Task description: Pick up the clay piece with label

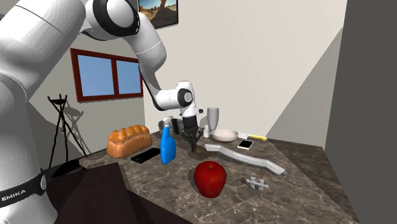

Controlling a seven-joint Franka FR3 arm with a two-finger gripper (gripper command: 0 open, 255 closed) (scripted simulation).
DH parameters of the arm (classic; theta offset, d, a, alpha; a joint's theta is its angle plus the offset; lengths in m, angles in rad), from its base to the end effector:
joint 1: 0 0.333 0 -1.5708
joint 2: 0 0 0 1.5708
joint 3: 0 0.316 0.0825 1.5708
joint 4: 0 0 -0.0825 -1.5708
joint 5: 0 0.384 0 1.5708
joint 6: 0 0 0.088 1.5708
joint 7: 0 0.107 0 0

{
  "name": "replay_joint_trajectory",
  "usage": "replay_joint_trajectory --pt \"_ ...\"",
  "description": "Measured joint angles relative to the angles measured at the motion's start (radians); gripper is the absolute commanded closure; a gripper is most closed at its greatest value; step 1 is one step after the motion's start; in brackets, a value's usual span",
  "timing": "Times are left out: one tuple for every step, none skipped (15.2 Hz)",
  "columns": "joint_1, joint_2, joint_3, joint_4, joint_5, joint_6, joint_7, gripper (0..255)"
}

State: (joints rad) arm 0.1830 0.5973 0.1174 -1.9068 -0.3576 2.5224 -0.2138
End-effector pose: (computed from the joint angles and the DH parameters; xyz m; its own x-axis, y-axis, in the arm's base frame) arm 0.6025 0.1870 0.1852 0.7102 0.7036 -0.0219 0.6986 -0.7005 0.1457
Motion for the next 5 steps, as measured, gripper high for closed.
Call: replay_joint_trajectory --pt "-0.003 -0.013 0.003 -0.003 0.004 -0.009 -0.005 255" --pt "-0.006 -0.024 0.006 -0.006 0.007 -0.017 -0.009 255" --pt "-0.007 -0.033 0.008 -0.008 0.011 -0.025 -0.012 255" --pt "-0.009 -0.043 0.011 -0.008 0.014 -0.034 -0.016 255" --pt "-0.01 -0.048 0.012 -0.007 0.016 -0.04 -0.018 255"
